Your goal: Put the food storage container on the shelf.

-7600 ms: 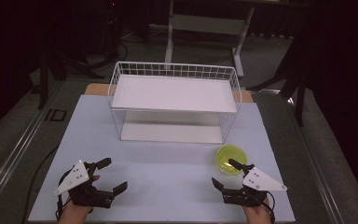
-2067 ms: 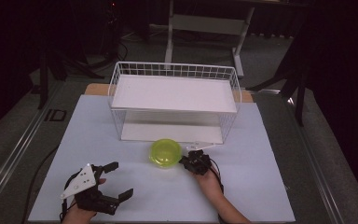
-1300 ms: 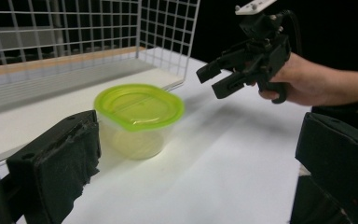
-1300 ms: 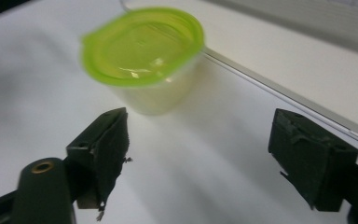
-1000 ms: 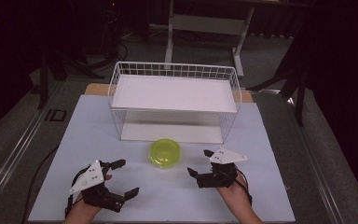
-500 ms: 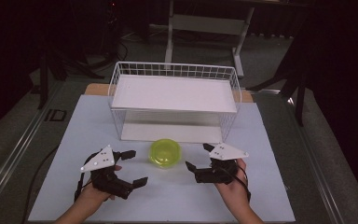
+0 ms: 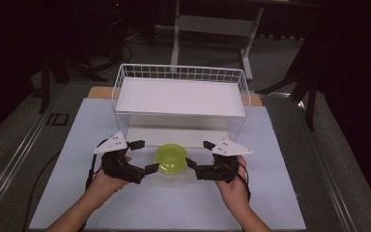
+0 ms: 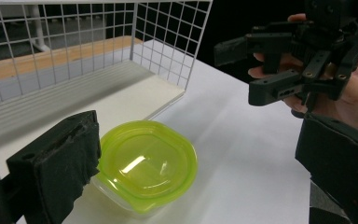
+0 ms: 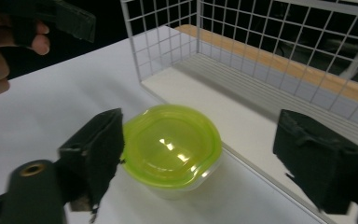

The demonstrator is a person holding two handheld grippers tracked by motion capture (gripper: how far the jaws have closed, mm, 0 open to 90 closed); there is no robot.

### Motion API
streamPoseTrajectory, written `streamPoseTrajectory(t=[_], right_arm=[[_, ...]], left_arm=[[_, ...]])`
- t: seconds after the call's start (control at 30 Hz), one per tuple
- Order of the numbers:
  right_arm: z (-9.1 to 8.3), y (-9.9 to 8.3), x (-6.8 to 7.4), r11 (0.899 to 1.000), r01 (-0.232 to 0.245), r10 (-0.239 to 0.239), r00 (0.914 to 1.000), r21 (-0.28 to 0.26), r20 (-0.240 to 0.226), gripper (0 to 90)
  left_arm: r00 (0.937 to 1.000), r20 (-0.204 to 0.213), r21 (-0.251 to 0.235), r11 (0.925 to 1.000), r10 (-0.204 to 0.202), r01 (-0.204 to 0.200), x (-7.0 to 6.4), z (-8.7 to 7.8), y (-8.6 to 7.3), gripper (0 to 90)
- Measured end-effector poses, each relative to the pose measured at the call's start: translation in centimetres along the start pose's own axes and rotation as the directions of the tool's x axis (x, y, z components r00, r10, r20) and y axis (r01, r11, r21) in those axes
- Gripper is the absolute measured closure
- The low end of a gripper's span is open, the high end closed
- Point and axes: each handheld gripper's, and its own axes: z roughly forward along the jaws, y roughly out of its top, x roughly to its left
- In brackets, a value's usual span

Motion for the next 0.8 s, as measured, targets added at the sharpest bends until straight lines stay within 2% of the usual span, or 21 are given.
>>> streamPoseTrajectory(t=[0.07, 0.13, 0.2, 0.23, 0.3, 0.33, 0.43, 0.47, 0.57, 0.63, 0.73, 0.77, 0.8], right_arm=[[0.6, 0.2, -0.3, 0.998, -0.052, 0.053, 0.9979, 0.031, -0.037, 13.2], [1.1, 0.2, -0.4, 0.996, -0.073, 0.075, 0.9961, 0.043, -0.046, 11.4], [1.7, 0.1, -0.4, 0.996, -0.082, 0.083, 0.9963, 0.040, -0.025, 11.2], [1.9, 0.1, -0.5, 0.995, -0.091, 0.092, 0.9956, 0.040, -0.021, 11.2], [2.4, -0.1, -0.8, 0.992, -0.114, 0.115, 0.9933, 0.049, -0.014, 11.3], [2.6, -0.1, -0.9, 0.992, -0.119, 0.120, 0.9927, 0.051, -0.012, 11.3], [3.2, -0.4, -1.4, 0.988, -0.144, 0.144, 0.9896, 0.049, 0.003, 13.8], [3.2, -0.4, -1.4, 0.988, -0.144, 0.144, 0.9896, 0.049, 0.003, 13.8], [4.2, -0.9, -1.8, 0.983, -0.164, 0.163, 0.9863, 0.078, 0.021, 17.8], [4.6, -1.2, -1.9, 0.982, -0.169, 0.167, 0.9857, 0.090, 0.022, 18.2], [5.1, -1.4, -1.9, 0.981, -0.165, 0.162, 0.9863, 0.106, 0.032, 21.6], [5.7, -1.8, -2.1, 0.975, -0.187, 0.186, 0.9824, 0.118, 0.020, 21.8], [5.8, -2.0, -2.2, 0.974, -0.192, 0.191, 0.9813, 0.124, 0.025, 22.7]], left_arm=[[0.9999, -0.014, 0.017, 0.9999, -0.003, 0.003, 0.1, 0.4, 0.0, 0.9], [0.9997, -0.023, 0.030, 0.9996, -0.002, 0.003, 0.2, 0.6, 0.0, 0.9], [0.9993, -0.029, 0.035, 0.9991, -0.023, 0.024, 0.6, 1.2, -0.2, 0.9], [0.9994, -0.016, 0.030, 0.9990, -0.032, 0.033, 0.9, 1.3, -0.3, 0.9], [0.9991, -0.006, 0.017, 0.9990, -0.041, 0.041, 1.2, 1.5, -0.5, 6.8], [0.9991, -0.006, 0.017, 0.9990, -0.041, 0.041, 1.2, 1.5, -0.5, 6.8], [0.9969, -0.050, 0.023, 0.9979, -0.060, 0.061, 2.0, 2.2, -0.7, 6.9], [0.9969, -0.050, 0.023, 0.9979, -0.060, 0.061, 2.0, 2.2, -0.7, 8.5], [0.9925, -0.081, 0.047, 0.9943, -0.092, 0.096, 2.7, 2.8, -1.2, 13.0], [0.9919, -0.087, 0.078, 0.9920, -0.093, 0.100, 3.0, 3.3, -1.5, 13.0], [0.9893, -0.093, 0.090, 0.9885, -0.112, 0.121, 3.3, 3.7, -1.9, 13.0], [0.9860, -0.100, 0.097, 0.9849, -0.134, 0.143, 3.5, 3.9, -2.1, 14.2], [0.9802, -0.125, 0.105, 0.9804, -0.154, 0.167, 3.8, 4.3, -2.4, 14.8]])
